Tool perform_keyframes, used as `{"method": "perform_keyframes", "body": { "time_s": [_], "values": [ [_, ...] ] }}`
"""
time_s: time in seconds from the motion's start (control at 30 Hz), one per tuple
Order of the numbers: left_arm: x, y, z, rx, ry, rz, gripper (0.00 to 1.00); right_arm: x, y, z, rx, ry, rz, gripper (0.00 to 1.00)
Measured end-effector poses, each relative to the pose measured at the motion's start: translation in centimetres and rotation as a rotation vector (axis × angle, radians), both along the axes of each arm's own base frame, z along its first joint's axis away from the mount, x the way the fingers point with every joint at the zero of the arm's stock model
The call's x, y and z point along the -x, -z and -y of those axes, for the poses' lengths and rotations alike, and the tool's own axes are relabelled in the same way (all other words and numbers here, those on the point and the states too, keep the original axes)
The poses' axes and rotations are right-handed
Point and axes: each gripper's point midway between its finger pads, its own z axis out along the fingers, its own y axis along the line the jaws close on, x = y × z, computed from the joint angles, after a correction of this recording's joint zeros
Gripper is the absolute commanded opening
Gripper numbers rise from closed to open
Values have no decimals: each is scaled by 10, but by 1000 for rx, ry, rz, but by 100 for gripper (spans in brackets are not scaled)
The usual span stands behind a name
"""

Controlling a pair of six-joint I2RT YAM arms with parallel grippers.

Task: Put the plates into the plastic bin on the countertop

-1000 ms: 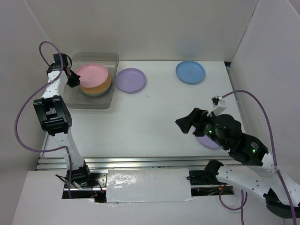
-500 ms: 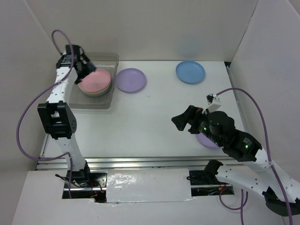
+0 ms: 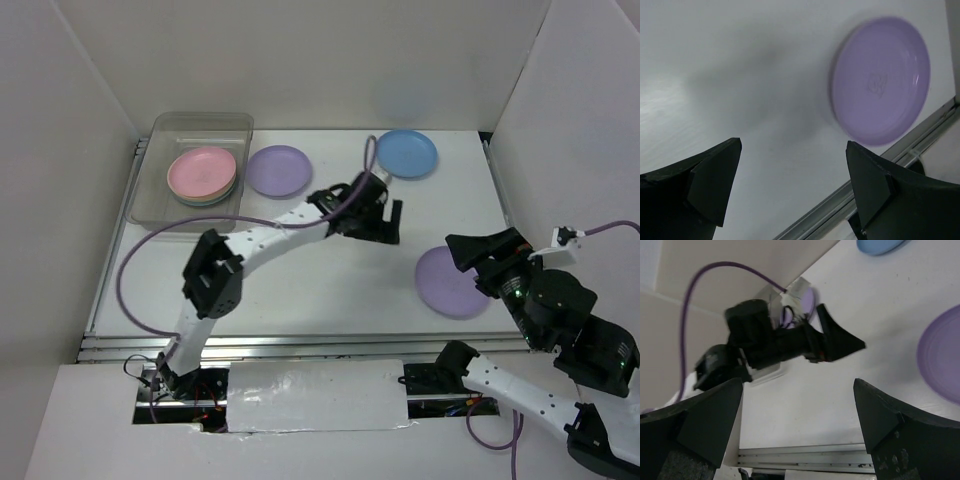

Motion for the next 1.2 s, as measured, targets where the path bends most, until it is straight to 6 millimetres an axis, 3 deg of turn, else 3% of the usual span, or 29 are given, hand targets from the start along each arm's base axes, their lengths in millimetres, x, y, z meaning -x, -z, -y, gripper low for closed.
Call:
{"method": "perform_keyframes", "body": {
  "time_s": [0.1,0.2,0.4,0.5,0.53,0.6,0.7,0.77,0.87,0.97,1.07,1.13,1.2],
  "values": [
    [25,44,51,-9,97,-50,99,8,1,13,-10,20,7,100],
    [40,76,82,-10,137,-83,99,14,3,21,-5,27,4,100],
    [44,118,104,1,132,-129,95,18,6,19,27,-10,-8,100],
    [35,113,114,33,122,-109,84,19,8,16,38,-31,-11,100],
    [32,113,115,34,111,-105,75,20,9,15,42,-37,-11,100],
    [27,119,117,20,88,-96,64,20,10,14,51,-47,-13,100],
    [23,125,117,-12,56,-70,39,20,12,12,55,-59,-13,100],
    [25,128,114,-48,42,-54,31,21,12,12,57,-62,-10,100],
    [30,133,114,-83,19,-36,0,21,12,12,61,-69,-8,100],
    [29,126,116,-91,1,3,0,22,12,11,66,-76,-7,100],
    [31,127,101,-109,-69,6,0,22,11,10,66,-83,-6,100],
    [34,123,76,-140,-108,-8,0,22,11,9,65,-88,-6,100],
    [27,112,35,-174,-157,-25,0,22,11,8,60,-93,0,100]
  ]
}}
